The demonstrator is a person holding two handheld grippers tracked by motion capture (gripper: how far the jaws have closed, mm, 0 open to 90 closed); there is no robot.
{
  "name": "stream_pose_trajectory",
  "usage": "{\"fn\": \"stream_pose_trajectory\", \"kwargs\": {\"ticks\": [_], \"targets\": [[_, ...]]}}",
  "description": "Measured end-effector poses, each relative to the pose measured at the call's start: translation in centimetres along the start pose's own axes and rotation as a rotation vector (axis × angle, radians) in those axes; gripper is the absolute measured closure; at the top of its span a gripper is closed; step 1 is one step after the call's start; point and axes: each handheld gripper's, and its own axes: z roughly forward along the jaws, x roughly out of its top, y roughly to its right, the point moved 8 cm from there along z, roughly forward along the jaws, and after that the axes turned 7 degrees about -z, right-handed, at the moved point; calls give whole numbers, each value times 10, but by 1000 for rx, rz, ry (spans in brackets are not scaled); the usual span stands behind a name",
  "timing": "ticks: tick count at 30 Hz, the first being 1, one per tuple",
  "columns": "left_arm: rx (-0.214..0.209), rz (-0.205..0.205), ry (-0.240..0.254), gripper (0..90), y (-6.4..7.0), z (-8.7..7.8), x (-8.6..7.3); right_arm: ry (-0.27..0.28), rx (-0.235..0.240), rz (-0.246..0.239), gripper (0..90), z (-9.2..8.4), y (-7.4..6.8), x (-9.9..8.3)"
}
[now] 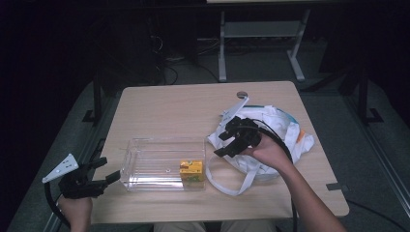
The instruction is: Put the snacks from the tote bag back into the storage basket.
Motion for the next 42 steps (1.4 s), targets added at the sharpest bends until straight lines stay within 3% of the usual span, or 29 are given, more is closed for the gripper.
{"fn": "stream_pose_trajectory", "kwargs": {"ticks": [42], "targets": [[-1, -2, -1, 127, 1, 1, 0, 10, -50, 87, 349, -16, 10, -44]]}}
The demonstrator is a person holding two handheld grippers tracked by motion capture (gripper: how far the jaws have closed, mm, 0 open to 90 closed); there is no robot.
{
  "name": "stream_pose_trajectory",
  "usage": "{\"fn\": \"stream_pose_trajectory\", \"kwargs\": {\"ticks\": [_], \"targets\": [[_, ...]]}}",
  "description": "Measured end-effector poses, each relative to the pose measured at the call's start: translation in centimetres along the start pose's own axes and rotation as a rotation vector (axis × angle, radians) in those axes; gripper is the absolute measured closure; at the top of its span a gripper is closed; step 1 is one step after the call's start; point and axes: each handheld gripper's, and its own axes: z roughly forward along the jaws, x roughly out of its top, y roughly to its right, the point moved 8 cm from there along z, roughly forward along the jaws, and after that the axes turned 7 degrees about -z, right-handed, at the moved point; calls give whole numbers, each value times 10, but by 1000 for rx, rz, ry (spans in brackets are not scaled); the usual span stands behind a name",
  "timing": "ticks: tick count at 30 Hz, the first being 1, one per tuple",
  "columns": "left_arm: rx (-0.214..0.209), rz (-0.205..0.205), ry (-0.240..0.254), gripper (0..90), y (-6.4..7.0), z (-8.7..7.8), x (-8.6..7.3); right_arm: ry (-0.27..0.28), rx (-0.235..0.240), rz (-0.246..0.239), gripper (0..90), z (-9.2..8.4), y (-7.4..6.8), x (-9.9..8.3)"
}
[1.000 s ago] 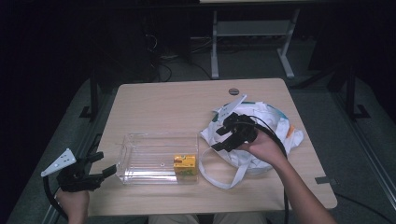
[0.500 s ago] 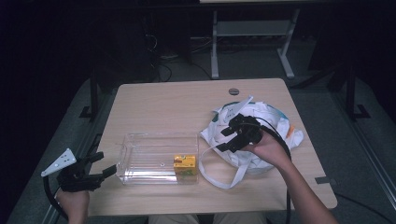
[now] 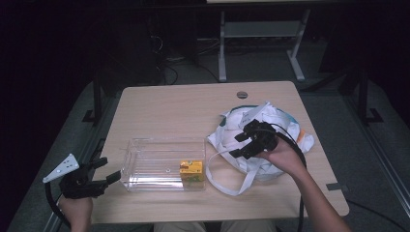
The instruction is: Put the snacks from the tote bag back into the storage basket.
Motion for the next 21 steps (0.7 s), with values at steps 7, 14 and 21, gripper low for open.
{"fn": "stream_pose_trajectory", "kwargs": {"ticks": [7, 14, 21], "targets": [[1, 1, 0, 127, 0, 0, 0, 4, -6, 29, 344, -2, 0, -7], [0, 3, 0, 127, 0, 0, 0, 3, -16, 48, 344, -5, 2, -18], [0, 2, -3, 127, 1, 1, 0, 11, -25, 82, 344, -11, 3, -30]]}}
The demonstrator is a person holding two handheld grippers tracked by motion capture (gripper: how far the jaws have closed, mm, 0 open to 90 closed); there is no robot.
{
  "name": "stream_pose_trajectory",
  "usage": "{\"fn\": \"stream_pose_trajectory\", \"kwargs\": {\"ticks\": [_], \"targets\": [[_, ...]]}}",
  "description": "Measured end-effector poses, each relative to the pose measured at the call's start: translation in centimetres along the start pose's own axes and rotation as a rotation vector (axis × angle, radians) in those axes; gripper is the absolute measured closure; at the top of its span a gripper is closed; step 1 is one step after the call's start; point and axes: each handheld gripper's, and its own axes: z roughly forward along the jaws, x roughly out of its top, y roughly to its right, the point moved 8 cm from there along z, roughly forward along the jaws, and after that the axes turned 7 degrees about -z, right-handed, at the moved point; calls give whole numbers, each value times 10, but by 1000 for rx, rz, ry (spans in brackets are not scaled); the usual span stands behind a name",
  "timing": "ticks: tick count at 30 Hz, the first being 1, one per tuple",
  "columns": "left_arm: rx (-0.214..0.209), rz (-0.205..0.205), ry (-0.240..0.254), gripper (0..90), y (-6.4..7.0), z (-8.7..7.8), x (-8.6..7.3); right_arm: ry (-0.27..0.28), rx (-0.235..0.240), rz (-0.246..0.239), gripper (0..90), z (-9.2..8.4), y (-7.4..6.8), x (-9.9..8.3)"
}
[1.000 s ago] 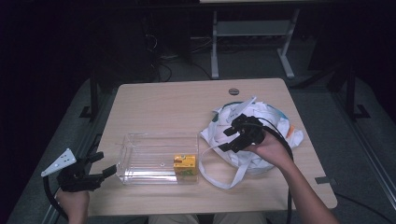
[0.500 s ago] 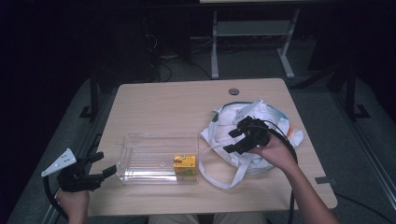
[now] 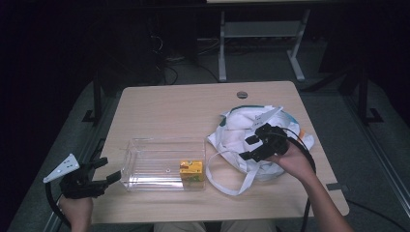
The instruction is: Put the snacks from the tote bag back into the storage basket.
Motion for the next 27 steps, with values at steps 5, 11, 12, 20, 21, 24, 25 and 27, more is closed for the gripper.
{"fn": "stream_pose_trajectory", "kwargs": {"ticks": [5, 11, 12, 20, 21, 24, 25, 27], "targets": [[0, 0, 0, 128, 0, 0, 0, 2, -7, 18, 346, -3, 1, -9], [-1, 1, -2, 128, 0, 0, 0, 10, -15, 44, 346, -5, 2, -21], [-2, 1, -2, 128, 0, 1, 0, 9, -19, 45, 346, -6, 2, -23], [-6, 1, -5, 128, 2, 2, 0, 27, -27, 82, 346, -11, 1, -38], [-6, 1, -6, 128, 2, 2, 0, 31, -28, 80, 346, -12, 2, -40], [-6, 4, -7, 128, 2, 2, 0, 34, -34, 89, 346, -14, 2, -44], [-6, 1, -6, 127, 2, 2, 0, 38, -38, 82, 346, -15, 2, -45], [-6, 2, -8, 128, 2, 1, -1, 40, -45, 91, 346, -17, 2, -48]]}}
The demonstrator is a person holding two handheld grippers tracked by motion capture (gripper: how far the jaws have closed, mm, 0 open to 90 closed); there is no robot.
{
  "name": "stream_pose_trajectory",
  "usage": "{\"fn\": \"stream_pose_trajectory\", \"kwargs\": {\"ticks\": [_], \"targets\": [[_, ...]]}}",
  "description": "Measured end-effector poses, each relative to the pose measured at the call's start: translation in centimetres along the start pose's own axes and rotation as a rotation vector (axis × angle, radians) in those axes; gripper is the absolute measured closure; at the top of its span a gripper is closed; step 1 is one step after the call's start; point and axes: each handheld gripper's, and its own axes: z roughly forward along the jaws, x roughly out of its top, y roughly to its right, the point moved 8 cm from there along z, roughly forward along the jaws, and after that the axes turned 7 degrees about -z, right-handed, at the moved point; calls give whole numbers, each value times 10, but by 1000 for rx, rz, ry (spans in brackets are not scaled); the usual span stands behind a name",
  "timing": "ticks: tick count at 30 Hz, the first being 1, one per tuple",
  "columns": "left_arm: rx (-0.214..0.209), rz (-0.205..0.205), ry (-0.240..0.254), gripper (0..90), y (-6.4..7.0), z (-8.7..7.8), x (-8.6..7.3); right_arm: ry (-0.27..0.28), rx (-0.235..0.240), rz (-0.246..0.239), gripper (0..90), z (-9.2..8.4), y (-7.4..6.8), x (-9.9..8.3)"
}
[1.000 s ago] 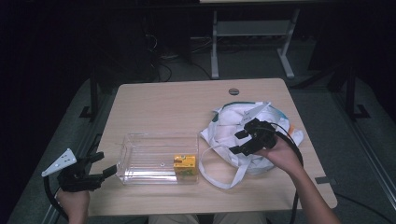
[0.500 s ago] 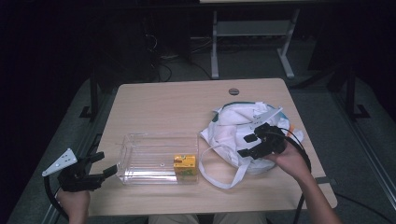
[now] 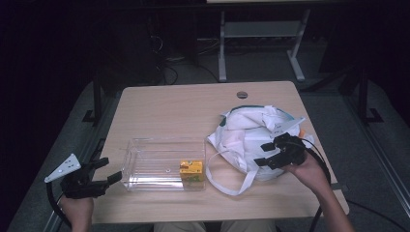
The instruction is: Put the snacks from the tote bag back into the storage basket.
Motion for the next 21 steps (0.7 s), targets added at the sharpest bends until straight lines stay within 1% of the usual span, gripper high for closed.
{"fn": "stream_pose_trajectory", "kwargs": {"ticks": [10, 12, 15, 16, 21], "targets": [[-2, 4, -2, 127, 1, 1, 0, 0, -13, 33, 346, -6, 0, -17], [-2, 4, -3, 127, 1, 1, 0, 2, -24, 35, 346, -7, 1, -22], [-3, 7, -6, 127, 1, 1, -1, 10, -26, 34, 346, -8, 0, -26], [-3, 9, -7, 127, 1, 1, -1, 12, -28, 43, 346, -8, 0, -28], [-4, 9, -12, 128, 1, 1, -1, 7, -40, 48, 346, -10, -3, -36]]}}
